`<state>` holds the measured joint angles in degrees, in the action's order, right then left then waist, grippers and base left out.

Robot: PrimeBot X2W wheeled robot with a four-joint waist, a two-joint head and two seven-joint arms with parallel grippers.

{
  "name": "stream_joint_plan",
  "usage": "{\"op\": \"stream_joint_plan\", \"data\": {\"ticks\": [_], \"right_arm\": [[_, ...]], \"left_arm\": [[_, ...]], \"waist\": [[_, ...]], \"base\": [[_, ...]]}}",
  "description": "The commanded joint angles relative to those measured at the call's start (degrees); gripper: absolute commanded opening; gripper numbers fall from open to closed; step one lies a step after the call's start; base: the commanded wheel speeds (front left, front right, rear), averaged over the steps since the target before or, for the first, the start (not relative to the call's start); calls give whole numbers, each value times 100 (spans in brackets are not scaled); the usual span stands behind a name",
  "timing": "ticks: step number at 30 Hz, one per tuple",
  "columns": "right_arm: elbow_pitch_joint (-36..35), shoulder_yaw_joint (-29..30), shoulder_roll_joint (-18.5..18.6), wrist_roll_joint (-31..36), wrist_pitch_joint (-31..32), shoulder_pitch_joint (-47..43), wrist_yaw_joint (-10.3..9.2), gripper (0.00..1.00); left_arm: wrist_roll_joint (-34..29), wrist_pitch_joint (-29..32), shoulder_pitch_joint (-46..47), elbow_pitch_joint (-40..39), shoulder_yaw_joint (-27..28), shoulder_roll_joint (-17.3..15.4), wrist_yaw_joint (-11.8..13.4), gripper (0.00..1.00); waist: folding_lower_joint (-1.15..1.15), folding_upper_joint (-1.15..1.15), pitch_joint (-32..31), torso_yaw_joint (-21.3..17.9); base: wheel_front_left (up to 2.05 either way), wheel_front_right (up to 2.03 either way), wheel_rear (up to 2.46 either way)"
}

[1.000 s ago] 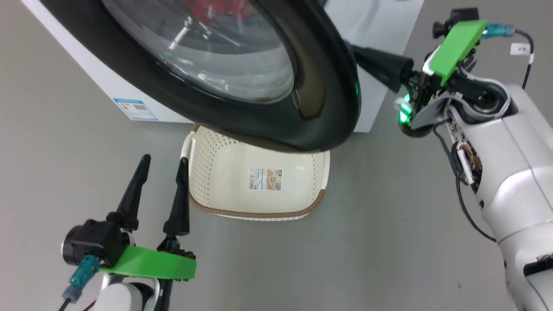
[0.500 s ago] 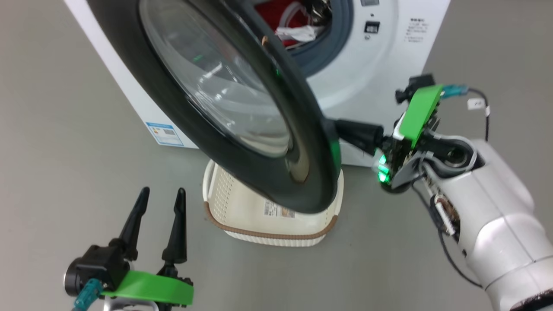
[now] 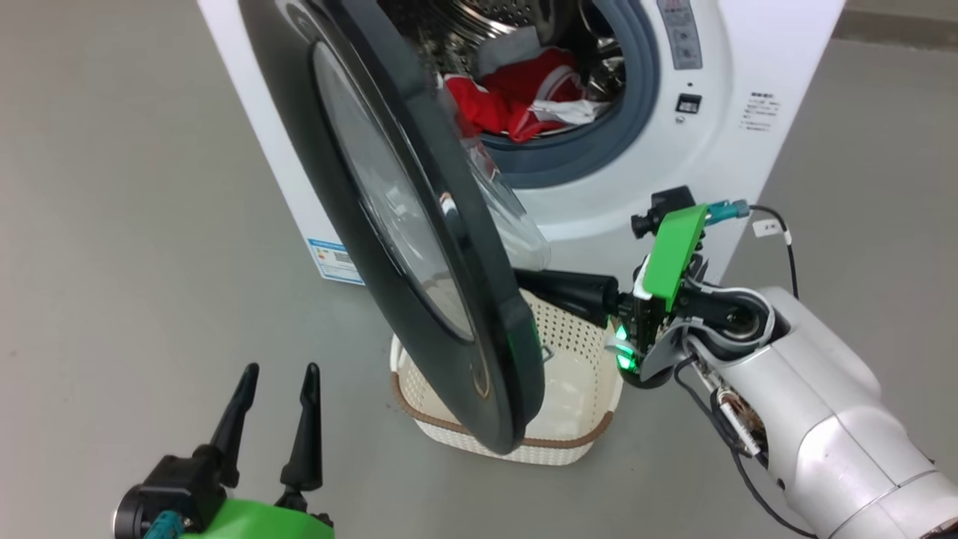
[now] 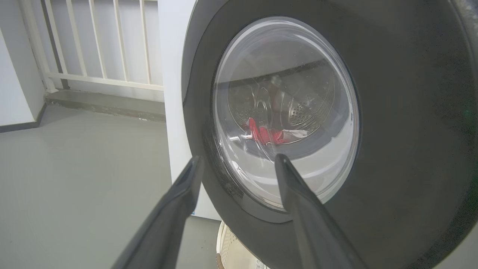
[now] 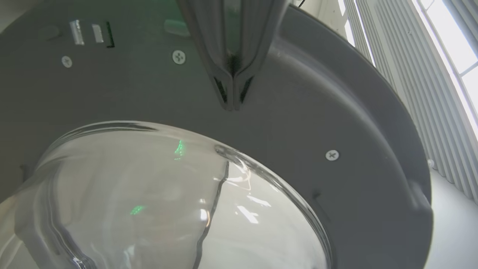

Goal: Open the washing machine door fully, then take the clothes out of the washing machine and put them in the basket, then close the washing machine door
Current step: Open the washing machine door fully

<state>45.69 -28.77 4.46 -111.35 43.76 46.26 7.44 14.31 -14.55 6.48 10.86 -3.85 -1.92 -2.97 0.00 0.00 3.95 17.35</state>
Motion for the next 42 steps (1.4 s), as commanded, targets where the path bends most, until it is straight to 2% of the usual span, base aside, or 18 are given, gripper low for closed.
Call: {"op": "stream_joint_plan", "data": {"ticks": [1,25,34,42], "right_arm": [[-186,-176,-157,-99,-43,-81,5,0],[-532,-1340,-157,-874,-566,-118,5,0],[-686,-1855,-158,-1132,-809,59,5,0],[-711,-2066,-158,-1228,-984,156,5,0]], "left_arm": [[34,-45,7,-99,211,-96,42,100],[1,-45,-95,19,133,-96,26,100],[14,-45,-93,-33,280,-96,6,100],[70,-45,-135,-98,273,-96,43,100]], "waist": [[0,0,-138,164],[0,0,-511,1039],[0,0,-436,1136],[0,0,-374,1157]], "base": [[0,0,0],[0,0,0],[0,0,0],[0,0,0]]}}
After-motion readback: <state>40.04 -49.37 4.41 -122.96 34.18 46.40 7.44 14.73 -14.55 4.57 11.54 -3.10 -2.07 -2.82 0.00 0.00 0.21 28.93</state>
